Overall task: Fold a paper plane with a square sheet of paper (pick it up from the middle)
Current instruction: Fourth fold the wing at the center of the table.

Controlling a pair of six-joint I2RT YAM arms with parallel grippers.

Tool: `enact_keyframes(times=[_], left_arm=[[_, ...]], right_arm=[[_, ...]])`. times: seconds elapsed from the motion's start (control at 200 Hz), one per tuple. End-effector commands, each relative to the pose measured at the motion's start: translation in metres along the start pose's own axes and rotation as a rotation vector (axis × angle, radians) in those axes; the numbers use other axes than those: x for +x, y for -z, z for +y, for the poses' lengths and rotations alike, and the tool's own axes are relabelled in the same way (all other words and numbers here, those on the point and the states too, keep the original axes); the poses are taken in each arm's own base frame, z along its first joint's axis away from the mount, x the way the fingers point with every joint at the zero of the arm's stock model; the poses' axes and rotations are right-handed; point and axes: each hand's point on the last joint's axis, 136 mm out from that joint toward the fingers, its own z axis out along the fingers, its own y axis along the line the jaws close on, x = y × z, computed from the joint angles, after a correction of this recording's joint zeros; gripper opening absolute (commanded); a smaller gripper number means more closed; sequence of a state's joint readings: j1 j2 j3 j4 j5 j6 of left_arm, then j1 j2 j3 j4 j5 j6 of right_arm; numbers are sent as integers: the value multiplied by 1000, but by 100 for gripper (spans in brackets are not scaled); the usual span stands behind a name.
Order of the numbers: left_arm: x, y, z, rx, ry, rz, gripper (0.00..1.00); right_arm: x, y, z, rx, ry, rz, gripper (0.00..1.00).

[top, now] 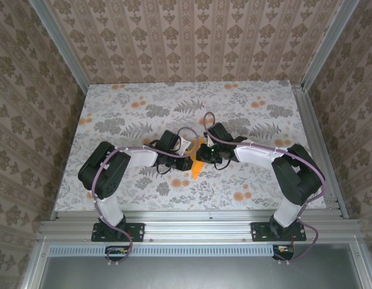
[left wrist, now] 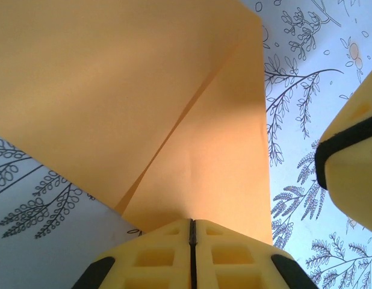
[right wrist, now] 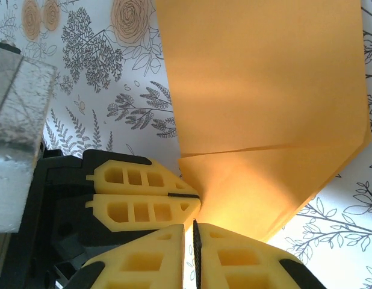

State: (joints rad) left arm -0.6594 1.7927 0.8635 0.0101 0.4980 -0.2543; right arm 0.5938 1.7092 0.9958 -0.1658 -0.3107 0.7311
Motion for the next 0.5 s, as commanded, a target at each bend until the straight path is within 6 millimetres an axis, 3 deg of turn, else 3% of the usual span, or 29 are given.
enact_keyframes(times=[0.0, 0.12, 0.315, 0.495], left_arm=[[26, -8, 16, -41, 55, 78, 9], [27, -7, 16, -42, 55, 79, 9], [26, -6, 16, -42, 51, 80, 9], [26, -8, 16, -40, 53, 84, 9]], right_arm=[[4, -7, -4, 17, 11, 31, 16], [6, -6, -10, 44, 11, 35, 17], [4, 4, -42, 146, -12, 16, 31], [-2, -2, -49, 143, -33, 17, 36]])
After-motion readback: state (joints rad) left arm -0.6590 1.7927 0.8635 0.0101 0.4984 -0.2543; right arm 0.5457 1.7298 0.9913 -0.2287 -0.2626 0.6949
